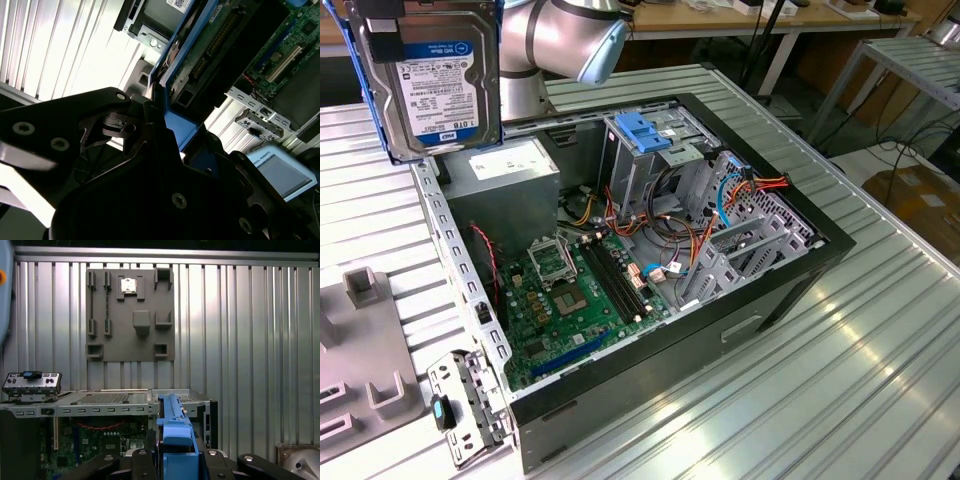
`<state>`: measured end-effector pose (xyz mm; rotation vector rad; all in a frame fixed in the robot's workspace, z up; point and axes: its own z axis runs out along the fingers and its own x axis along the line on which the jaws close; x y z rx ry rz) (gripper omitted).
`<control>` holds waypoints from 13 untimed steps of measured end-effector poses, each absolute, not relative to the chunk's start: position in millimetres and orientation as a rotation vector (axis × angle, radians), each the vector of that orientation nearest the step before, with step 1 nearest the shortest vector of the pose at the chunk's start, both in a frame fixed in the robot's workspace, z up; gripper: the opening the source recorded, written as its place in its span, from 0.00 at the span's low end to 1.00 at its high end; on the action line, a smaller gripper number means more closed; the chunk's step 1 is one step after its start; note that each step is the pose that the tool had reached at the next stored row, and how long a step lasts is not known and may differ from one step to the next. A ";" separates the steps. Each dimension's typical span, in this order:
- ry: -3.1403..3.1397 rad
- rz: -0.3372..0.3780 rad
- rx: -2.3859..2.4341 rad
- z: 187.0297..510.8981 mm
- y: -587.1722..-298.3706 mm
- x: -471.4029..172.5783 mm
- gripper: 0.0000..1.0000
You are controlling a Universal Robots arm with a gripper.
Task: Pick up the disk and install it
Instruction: 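Pick up the disk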
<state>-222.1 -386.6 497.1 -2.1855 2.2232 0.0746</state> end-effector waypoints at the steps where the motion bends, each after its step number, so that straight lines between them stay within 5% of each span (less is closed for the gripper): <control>1: 2.223 0.075 -2.186 497.2 -386.6 -221.4 0.37; 13: 2.223 0.075 -2.185 497.1 -387.9 -208.4 0.37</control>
